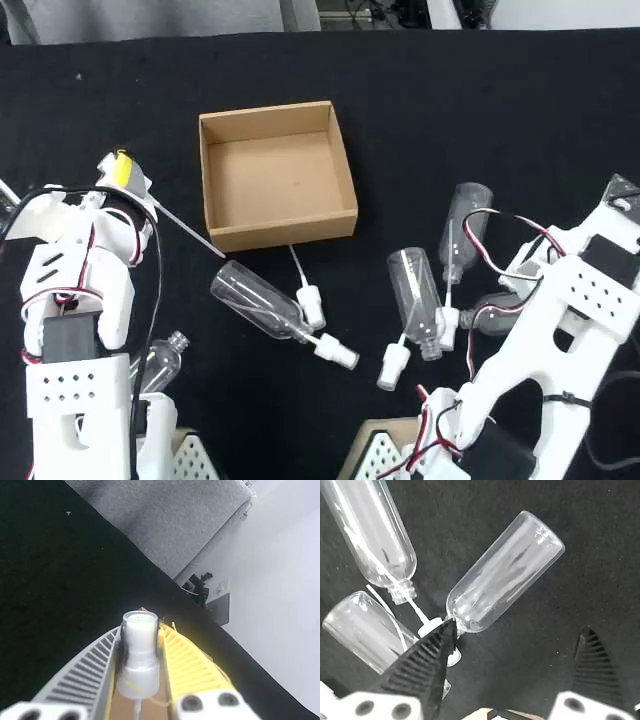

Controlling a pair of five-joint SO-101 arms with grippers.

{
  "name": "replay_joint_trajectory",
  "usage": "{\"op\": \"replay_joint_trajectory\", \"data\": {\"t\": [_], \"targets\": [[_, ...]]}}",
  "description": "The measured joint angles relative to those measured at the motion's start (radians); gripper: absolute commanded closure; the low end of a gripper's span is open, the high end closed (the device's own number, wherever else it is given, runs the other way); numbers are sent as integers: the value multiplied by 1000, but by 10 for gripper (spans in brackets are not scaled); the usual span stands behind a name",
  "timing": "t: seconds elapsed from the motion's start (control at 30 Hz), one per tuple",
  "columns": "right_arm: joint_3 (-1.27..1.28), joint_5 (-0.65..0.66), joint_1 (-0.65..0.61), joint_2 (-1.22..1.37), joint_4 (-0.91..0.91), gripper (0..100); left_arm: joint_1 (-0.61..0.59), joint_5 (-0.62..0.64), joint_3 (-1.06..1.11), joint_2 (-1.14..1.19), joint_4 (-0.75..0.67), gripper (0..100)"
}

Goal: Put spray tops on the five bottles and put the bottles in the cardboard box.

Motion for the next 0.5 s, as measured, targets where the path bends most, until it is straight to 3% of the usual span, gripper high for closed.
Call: {"op": "replay_joint_trajectory", "data": {"t": [0.17,0.5], "targets": [[-3,71,0,0,2,670,0,0,0,0,-3,971],[-3,493,0,0,2,670,0,2,0,0,-3,971]]}}
